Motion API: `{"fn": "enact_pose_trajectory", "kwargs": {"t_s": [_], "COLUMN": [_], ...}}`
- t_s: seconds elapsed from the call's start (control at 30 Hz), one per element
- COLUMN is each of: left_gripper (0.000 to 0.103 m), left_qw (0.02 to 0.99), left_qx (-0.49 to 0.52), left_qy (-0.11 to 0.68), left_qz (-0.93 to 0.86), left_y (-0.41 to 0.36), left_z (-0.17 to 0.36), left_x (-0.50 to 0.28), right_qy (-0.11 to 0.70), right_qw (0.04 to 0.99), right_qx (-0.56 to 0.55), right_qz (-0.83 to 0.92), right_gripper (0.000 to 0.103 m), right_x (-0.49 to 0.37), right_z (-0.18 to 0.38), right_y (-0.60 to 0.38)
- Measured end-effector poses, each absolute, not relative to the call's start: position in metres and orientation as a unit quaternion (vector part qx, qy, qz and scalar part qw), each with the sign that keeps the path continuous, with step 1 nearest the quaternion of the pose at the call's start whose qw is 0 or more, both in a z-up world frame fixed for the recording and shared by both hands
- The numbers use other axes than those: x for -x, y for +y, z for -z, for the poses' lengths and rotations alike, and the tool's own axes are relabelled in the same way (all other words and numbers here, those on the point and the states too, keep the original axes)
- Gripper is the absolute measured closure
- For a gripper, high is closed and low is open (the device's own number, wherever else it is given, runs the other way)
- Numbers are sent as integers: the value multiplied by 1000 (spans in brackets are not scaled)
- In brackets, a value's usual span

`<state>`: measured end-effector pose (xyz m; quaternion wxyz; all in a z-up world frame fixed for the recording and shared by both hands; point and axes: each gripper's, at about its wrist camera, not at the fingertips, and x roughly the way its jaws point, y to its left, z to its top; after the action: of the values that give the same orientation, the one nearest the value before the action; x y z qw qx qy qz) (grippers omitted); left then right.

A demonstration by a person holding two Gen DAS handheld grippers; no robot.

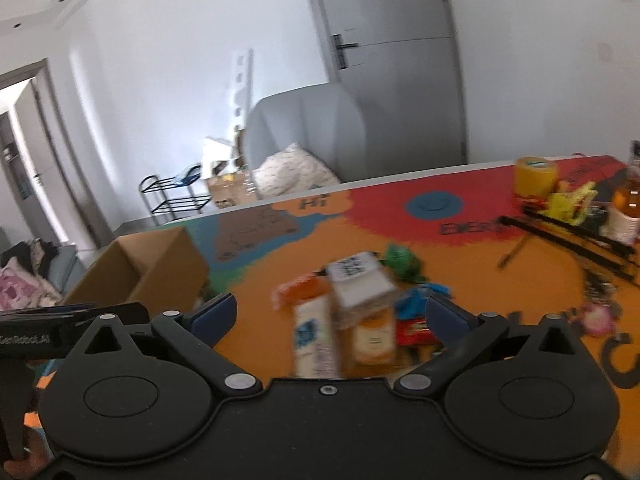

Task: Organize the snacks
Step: 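Grasp the long white cake packet with left tool while right tool grasps green-banded bar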

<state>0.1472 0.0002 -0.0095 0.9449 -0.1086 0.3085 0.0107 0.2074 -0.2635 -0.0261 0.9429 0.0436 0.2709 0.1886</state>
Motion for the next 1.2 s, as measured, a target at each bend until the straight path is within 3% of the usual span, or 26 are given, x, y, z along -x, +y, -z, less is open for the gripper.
{"fn": "enact_pose_trajectory", "kwargs": {"t_s": [0.57, 0.83, 0.97, 1.2], "left_gripper": [0, 1, 3, 22], "left_qw": [934, 934, 931, 922], "left_qx": [79, 69, 73, 86], "left_qy": [344, 345, 352, 372], "left_qz": [53, 60, 62, 61], "left_y": [-61, -84, -91, -98], "left_z": [34, 50, 59, 78], "left_x": [-168, -183, -192, -210], "right_qy": [307, 333, 343, 351], "right_qw": [942, 935, 929, 921], "right_qx": [-67, -78, -89, -99], "right_qz": [-115, -98, -105, -134], "right_gripper": [1, 19, 23, 23], "right_x": [-212, -224, -229, -236], "right_z": [55, 75, 85, 95], "right_y": [-336, -357, -364, -358]}}
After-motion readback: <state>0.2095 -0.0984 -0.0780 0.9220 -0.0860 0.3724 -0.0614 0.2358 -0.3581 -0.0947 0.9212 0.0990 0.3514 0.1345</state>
